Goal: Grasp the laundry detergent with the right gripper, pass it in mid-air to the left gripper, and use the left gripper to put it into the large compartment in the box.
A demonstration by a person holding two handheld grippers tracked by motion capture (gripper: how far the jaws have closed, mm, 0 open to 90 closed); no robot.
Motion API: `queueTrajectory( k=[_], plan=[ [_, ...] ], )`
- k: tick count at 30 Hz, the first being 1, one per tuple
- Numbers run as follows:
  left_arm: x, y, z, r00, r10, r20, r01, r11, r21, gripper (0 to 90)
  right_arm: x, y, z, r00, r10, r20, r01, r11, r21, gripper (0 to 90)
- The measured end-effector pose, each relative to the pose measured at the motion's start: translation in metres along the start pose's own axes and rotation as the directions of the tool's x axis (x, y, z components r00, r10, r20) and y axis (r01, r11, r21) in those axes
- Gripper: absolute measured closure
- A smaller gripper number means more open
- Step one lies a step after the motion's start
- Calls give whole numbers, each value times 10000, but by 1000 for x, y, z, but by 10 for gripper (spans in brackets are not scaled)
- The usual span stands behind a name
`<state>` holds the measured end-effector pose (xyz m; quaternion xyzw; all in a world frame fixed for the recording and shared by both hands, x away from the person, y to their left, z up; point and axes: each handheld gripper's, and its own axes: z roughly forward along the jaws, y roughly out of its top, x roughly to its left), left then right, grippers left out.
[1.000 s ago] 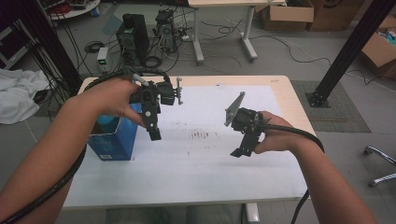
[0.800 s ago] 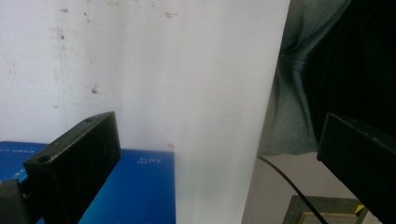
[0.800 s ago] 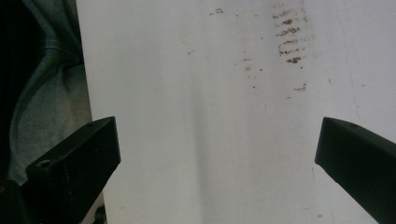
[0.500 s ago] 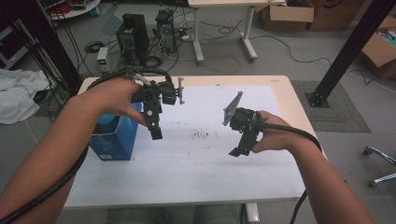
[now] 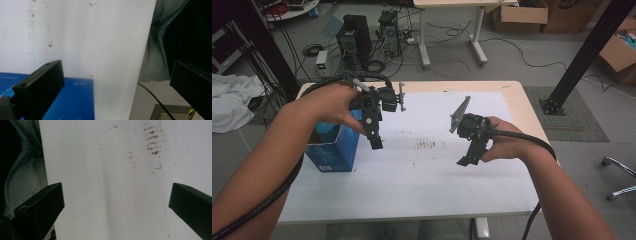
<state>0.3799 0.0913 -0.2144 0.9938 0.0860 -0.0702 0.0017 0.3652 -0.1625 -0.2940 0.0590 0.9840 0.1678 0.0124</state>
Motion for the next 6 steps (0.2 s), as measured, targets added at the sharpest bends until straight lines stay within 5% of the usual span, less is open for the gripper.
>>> queueTrajectory(
  k=[6],
  plan=[
    [-1,-2,1,10000,-57,23,57,10000,4,1,2,3,1,10000,-67,-28,68,10000,27,0]
  ],
)
